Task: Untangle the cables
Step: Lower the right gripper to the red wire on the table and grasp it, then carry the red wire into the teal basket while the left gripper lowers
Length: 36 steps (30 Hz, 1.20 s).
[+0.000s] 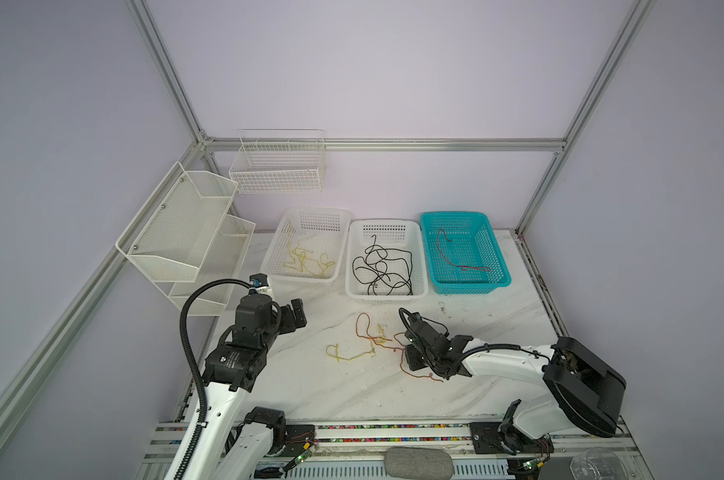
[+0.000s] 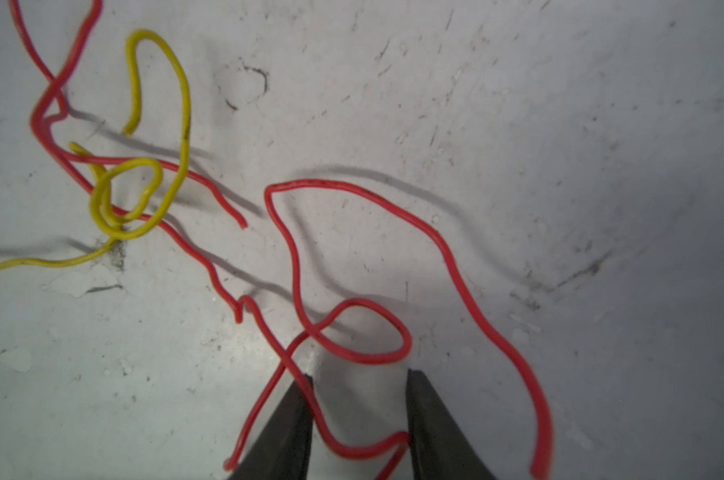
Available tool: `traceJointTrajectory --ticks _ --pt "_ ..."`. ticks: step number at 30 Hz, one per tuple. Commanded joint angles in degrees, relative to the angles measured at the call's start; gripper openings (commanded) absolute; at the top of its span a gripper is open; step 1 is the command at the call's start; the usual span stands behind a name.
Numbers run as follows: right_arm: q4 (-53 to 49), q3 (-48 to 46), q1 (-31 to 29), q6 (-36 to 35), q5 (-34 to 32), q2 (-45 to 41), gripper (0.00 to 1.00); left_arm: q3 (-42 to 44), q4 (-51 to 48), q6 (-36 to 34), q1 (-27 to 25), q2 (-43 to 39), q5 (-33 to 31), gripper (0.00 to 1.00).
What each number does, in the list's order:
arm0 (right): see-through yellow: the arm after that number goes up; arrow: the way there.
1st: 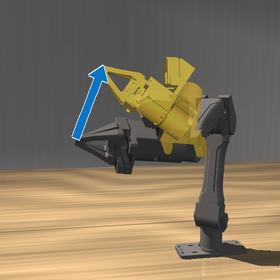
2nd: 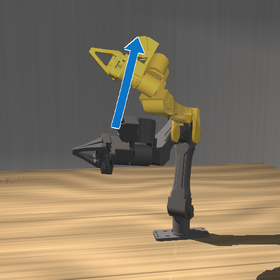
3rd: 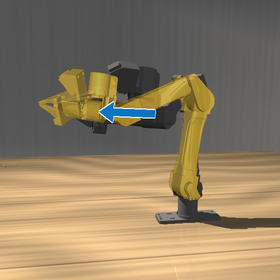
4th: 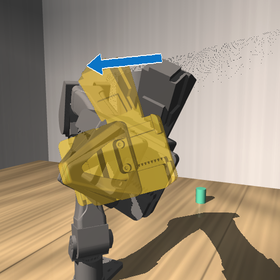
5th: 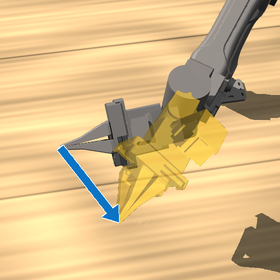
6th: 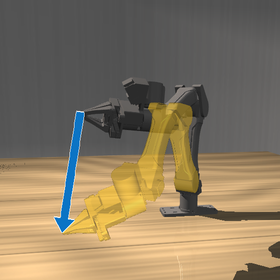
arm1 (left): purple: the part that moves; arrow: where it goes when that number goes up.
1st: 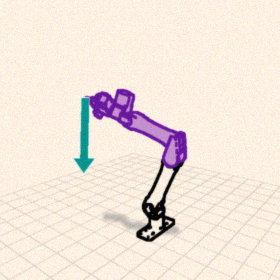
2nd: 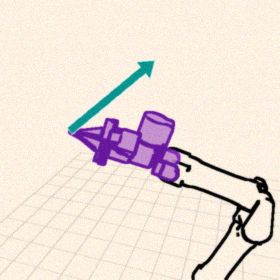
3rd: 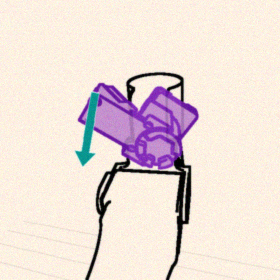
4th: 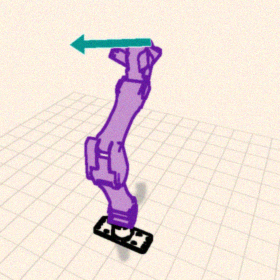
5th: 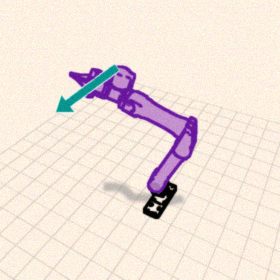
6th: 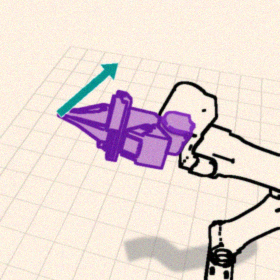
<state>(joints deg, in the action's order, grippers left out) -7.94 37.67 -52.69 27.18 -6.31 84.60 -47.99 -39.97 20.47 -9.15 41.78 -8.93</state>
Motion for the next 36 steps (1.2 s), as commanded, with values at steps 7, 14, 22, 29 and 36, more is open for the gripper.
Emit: traceJointTrajectory --ticks 7,14,22,29,36 --pt "0.7 2.4 -3.5 -5.1 7.8 -4.8 0.00 1.8 1.7 -1.0 -0.3 0.2 0.3 1.00" --pt "-7.7 8.0 -4.4 -9.4 11.5 -14.9 0.00 1.7 1.7 -1.0 -0.3 0.3 0.2 1.00" --pt "-14.7 18.2 -3.1 -7.6 -5.1 -21.9 0.00 1.7 1.7 -1.0 -0.3 0.4 0.3 1.00" --pt "-10.0 23.7 18.2 -8.7 -4.0 -15.6 0.00 1.5 1.2 0.7 -0.6 1.2 2.9 1.00" --pt "0.3 23.4 34.0 -0.8 5.3 -9.5 0.00 4.5 1.4 12.9 -2.4 8.0 21.3 1.00"
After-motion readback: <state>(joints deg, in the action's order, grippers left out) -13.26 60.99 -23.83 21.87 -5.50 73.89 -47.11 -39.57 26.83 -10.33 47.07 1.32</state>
